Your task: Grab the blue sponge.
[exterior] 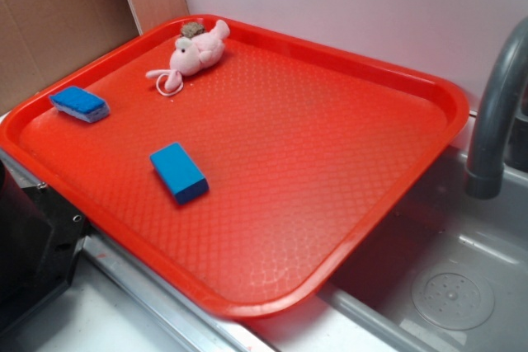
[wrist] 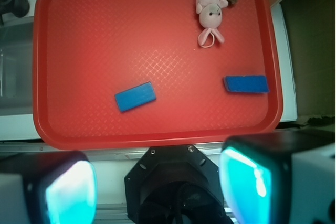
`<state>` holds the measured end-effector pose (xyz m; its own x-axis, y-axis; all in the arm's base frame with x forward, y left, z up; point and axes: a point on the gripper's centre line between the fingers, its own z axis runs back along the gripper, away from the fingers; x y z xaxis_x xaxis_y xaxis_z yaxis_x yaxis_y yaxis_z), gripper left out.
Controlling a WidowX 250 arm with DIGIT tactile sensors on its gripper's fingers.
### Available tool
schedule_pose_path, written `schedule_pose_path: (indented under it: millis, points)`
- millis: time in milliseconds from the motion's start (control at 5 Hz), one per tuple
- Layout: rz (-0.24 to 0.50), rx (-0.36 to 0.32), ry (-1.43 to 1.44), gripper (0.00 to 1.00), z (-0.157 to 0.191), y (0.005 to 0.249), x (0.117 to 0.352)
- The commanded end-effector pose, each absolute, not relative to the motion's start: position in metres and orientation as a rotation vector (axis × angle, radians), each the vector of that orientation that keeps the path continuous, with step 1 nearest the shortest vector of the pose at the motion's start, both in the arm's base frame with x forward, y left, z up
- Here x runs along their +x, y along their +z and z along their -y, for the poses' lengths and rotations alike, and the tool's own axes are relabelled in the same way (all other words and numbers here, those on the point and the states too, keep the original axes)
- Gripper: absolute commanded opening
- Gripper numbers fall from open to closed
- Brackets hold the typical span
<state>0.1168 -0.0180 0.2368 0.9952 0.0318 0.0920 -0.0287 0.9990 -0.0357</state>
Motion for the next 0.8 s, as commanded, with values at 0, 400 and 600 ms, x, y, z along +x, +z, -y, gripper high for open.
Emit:
schedule_pose_path:
  millis: [0, 400, 600]
  points:
    - [0.093, -0.034, 0.030, 1.00, 0.018, 0.237, 0.117]
    - [0.058, 0.050, 0.527, 1.00, -0.070, 0.164, 0.172]
    - [0.180, 0.073, 0.780, 1.00, -0.100, 0.148, 0.183]
